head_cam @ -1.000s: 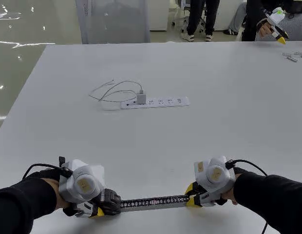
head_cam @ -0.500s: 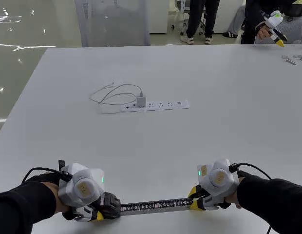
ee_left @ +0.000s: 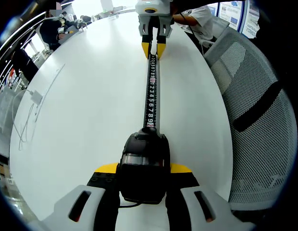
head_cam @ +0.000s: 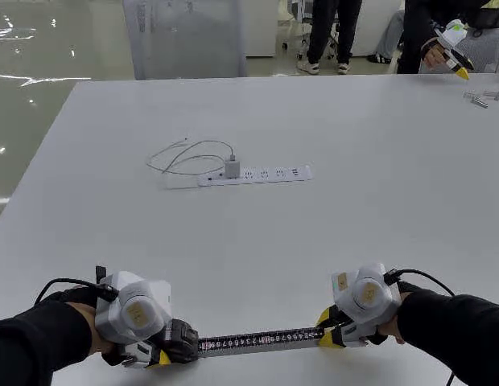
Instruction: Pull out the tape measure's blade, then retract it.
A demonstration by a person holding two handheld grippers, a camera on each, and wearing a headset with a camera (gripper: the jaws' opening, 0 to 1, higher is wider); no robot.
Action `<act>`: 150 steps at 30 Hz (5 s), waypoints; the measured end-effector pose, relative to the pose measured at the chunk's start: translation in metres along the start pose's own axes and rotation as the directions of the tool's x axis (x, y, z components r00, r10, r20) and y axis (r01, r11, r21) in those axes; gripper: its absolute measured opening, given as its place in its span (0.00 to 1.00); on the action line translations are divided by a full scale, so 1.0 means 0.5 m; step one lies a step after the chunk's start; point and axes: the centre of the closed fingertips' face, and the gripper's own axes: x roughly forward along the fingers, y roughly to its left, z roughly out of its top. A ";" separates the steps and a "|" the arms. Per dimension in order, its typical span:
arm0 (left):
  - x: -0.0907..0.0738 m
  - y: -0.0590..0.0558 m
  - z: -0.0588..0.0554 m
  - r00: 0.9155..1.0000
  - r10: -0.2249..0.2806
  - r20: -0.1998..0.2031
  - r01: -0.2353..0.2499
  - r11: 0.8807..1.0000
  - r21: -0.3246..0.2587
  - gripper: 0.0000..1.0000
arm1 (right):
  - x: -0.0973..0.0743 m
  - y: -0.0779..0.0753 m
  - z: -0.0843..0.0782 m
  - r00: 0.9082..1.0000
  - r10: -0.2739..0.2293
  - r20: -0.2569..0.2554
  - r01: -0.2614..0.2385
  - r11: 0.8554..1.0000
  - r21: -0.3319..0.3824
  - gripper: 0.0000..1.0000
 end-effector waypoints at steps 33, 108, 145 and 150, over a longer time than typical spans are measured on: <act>-0.001 0.001 0.001 1.000 0.000 0.001 0.000 1.000 -0.001 0.31 | -0.021 -0.006 -0.037 1.000 -0.015 -0.009 0.015 0.999 0.031 0.08; -0.070 0.019 -0.013 0.987 0.011 0.161 0.055 0.915 -0.400 0.76 | -0.083 -0.023 -0.017 0.995 -0.102 -0.014 0.103 0.993 0.063 0.33; -0.219 -0.012 -0.164 0.791 0.551 0.266 -0.159 0.605 -0.780 0.98 | -0.211 0.074 -0.086 0.853 -0.486 0.190 0.341 0.796 0.501 0.82; -0.210 -0.040 -0.184 0.810 0.536 0.240 -0.154 0.589 -0.793 0.99 | -0.218 0.096 -0.122 0.849 -0.502 0.164 0.361 0.778 0.515 0.85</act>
